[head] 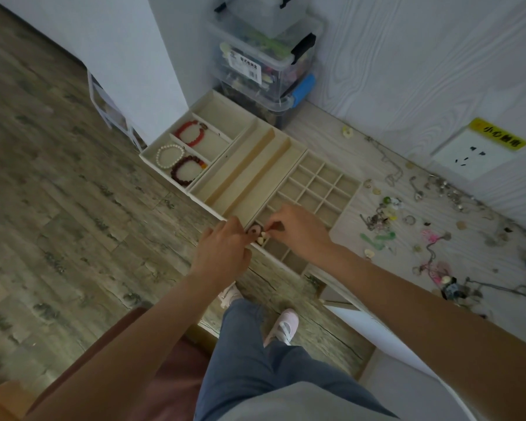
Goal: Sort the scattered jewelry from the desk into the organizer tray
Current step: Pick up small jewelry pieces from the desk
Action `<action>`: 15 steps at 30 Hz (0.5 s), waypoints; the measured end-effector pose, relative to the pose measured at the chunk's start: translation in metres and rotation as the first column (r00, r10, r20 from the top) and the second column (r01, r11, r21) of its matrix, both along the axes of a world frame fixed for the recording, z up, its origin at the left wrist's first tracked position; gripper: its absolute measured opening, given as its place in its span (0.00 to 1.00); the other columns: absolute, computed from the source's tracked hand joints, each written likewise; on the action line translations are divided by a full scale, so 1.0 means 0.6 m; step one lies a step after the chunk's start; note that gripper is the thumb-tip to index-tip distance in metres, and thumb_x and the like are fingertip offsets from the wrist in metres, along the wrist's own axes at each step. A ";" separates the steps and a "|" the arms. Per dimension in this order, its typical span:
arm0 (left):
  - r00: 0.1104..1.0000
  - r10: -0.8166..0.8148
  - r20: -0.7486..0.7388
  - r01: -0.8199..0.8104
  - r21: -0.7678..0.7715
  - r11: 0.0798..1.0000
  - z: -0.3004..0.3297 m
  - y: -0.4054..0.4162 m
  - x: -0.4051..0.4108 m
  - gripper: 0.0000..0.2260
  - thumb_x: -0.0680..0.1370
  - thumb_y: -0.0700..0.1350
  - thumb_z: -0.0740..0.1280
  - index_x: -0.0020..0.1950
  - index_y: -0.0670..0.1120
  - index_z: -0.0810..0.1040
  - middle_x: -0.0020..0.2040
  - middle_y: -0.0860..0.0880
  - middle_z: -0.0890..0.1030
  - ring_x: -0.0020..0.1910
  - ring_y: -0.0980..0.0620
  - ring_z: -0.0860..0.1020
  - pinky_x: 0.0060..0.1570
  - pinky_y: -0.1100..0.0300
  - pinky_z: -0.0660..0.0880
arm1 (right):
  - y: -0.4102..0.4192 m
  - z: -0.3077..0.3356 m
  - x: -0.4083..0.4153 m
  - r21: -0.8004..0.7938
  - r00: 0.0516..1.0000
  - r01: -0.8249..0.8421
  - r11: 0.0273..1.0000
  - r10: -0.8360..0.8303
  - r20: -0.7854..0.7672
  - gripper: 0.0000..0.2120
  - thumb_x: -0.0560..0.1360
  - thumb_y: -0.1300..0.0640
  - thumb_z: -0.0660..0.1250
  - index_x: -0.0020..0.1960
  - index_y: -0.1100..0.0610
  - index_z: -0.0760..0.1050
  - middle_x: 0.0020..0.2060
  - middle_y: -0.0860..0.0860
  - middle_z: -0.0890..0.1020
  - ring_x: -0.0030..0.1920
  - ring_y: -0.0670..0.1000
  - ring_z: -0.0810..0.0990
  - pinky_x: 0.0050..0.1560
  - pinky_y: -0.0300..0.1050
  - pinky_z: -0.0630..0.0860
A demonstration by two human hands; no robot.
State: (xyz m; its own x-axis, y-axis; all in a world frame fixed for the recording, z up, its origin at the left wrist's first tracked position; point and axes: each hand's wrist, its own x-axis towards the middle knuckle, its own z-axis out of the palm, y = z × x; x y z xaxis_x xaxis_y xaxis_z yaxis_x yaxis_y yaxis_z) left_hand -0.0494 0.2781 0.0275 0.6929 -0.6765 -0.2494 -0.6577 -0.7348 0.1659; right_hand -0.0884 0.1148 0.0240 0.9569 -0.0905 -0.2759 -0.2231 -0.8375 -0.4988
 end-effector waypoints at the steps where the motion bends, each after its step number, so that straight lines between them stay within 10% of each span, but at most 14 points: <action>1: 1.000 -0.014 0.014 0.014 0.011 1.000 0.000 0.000 0.000 0.19 0.78 0.44 0.58 0.68 0.56 0.71 0.59 0.49 0.71 0.58 0.50 0.72 0.54 0.56 0.67 | 0.006 -0.001 0.001 -0.004 1.000 -0.016 1.000 0.016 -0.003 0.08 0.74 0.52 0.68 0.52 0.51 0.81 0.46 0.49 0.78 0.43 0.48 0.77 0.37 0.38 0.66; 15: 0.999 0.035 0.014 -0.036 0.028 0.999 0.003 0.001 0.012 0.22 0.75 0.40 0.60 0.68 0.56 0.71 0.61 0.50 0.70 0.60 0.50 0.71 0.55 0.56 0.65 | 0.045 -0.009 0.025 -0.071 0.997 0.029 0.997 -0.034 -0.076 0.01 0.72 0.59 0.69 0.43 0.56 0.79 0.44 0.51 0.81 0.45 0.52 0.80 0.41 0.44 0.74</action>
State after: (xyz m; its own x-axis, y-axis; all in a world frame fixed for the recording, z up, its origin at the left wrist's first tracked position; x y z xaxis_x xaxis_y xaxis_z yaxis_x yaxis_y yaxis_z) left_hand -0.0423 0.2785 0.0292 0.7199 -0.6442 -0.2585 -0.6333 -0.7620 0.1355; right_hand -0.0736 0.1416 0.0187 0.9295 -0.1421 -0.3404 -0.2854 -0.8616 -0.4198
